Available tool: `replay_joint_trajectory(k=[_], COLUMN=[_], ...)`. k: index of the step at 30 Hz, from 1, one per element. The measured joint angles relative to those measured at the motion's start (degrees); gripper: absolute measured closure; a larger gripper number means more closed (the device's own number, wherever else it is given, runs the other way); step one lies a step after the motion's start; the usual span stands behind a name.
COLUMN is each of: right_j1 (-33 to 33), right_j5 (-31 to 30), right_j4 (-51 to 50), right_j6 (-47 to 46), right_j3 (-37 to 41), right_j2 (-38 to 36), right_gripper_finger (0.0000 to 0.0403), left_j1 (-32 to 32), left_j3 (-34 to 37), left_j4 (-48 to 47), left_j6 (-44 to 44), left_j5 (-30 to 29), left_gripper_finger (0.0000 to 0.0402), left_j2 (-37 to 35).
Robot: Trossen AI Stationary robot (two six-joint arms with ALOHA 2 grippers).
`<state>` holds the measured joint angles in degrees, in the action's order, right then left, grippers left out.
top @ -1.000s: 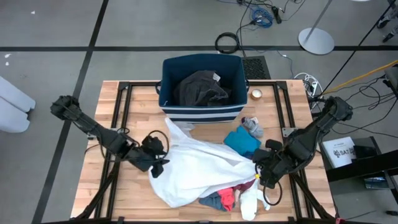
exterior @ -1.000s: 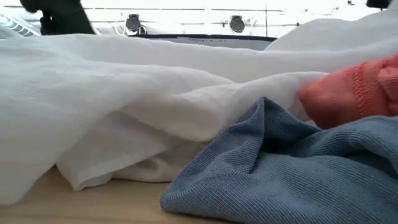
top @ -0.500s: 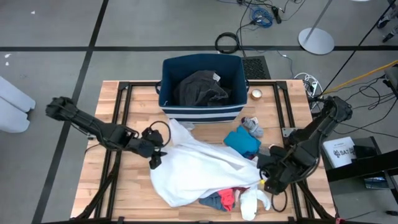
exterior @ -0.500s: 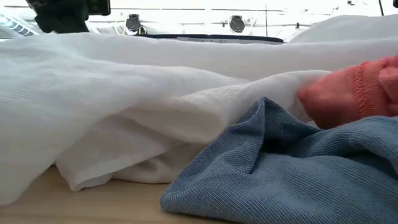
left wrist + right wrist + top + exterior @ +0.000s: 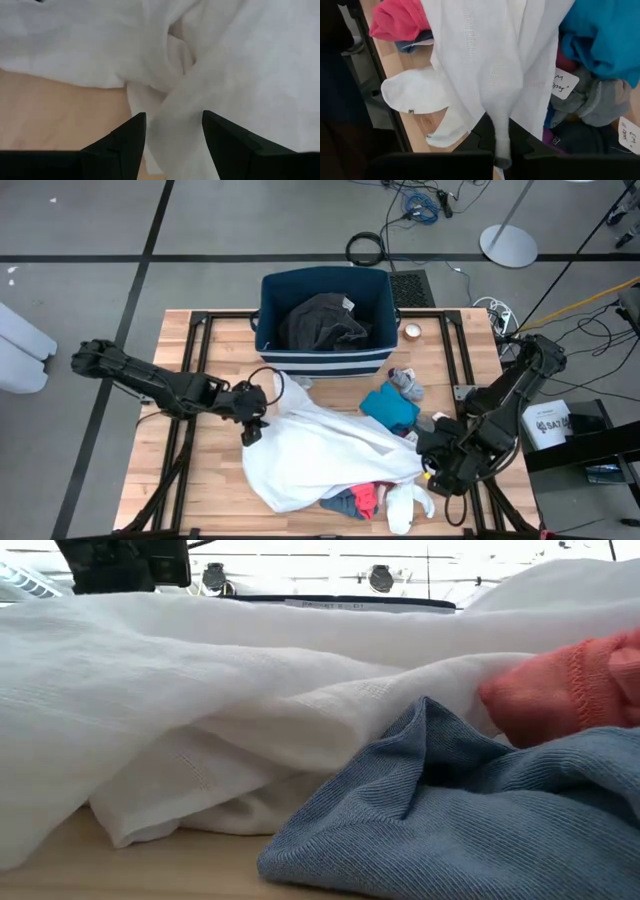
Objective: Sort clothes
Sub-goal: Put the white polo shirt into the blue laundry organizer
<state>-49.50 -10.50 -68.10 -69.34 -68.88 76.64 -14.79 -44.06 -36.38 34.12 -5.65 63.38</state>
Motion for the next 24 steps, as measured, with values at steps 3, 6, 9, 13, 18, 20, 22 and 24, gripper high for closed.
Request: replay_joint_trajectory(k=[3, 6, 9, 13, 18, 20, 22, 24], right_j1=[-0.8, -1.6, -2.2, -2.2, -1.8, -1.8, -1.8, -1.8], right_j5=[0.0, -0.3, -0.4, -0.5, -0.4, -0.1, 0.0, 0.0], right_j4=[0.0, 0.0, 0.0, 0.4, 0.9, 1.0, 1.1, 1.1], right_j6=[-0.7, -1.9, -2.4, -2.4, -2.6, -3.2, -3.5, -3.5], right_j3=[0.0, 0.0, 0.0, 0.0, 0.0, 0.0, 0.0, 0.0], right_j2=[0.0, 0.0, 0.0, 0.0, 0.0, 0.0, 0.0, 0.0], right_gripper_finger=[0.0403, 0.0403, 0.0403, 0.0403, 0.0403, 0.0403, 0.0403, 0.0403], left_j1=[1.2, 1.7, 1.7, 1.7, 1.7, 1.7, 1.7, 1.6], left_j3=[3.5, 7.6, 10.6, 11.4, 11.5, 11.5, 11.5, 11.5], left_j4=[2.9, 11.4, 18.2, 21.2, 23.0, 23.1, 23.1, 23.1], left_j6=[0.7, 2.1, 3.1, 4.2, 3.5, 2.0, 0.5, -0.7], left_j5=[3.8, 7.0, 8.1, 7.3, 5.3, 5.2, 5.1, 5.1], left_gripper_finger=[0.0198, 0.0198, 0.0198, 0.0203, 0.0261, 0.0297, 0.0337, 0.038], left_j2=[0.0, 0.1, 0.0, 0.0, 0.0, 0.0, 0.0, 0.0])
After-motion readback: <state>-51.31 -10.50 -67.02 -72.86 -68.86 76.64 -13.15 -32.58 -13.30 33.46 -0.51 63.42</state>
